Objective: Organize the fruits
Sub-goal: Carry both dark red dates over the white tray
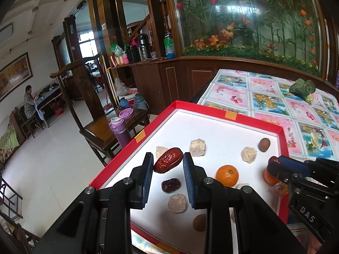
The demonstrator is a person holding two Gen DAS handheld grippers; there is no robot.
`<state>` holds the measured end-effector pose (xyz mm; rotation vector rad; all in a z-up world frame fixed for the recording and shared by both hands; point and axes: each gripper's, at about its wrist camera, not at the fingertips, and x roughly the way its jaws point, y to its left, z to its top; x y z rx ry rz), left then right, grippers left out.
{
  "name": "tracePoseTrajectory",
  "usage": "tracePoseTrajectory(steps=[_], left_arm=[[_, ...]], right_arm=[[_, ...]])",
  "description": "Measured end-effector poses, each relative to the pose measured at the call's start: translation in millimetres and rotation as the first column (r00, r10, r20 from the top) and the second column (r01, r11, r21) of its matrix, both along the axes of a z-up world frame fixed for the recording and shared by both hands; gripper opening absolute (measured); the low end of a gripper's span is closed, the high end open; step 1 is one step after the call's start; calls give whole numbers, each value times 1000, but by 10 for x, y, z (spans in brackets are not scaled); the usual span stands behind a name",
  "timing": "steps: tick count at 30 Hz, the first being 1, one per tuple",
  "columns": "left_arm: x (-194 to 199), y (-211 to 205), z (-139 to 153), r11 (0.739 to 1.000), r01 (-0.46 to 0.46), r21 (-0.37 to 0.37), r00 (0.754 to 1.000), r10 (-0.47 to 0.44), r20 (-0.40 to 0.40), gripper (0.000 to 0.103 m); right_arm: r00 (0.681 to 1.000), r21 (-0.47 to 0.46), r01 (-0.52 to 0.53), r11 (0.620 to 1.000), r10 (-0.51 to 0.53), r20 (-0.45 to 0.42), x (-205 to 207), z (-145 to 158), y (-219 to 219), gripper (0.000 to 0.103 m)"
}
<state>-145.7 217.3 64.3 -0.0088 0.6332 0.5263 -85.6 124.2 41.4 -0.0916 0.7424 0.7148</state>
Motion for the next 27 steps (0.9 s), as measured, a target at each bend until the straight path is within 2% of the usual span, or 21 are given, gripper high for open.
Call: tracePoseTrajectory(steps=[27], left_arm=[[42, 54, -171, 1000, -13, -19, 999, 12, -46, 28]], right_arm=[[1000, -3, 15, 1000, -15, 27, 83, 0, 121, 20]])
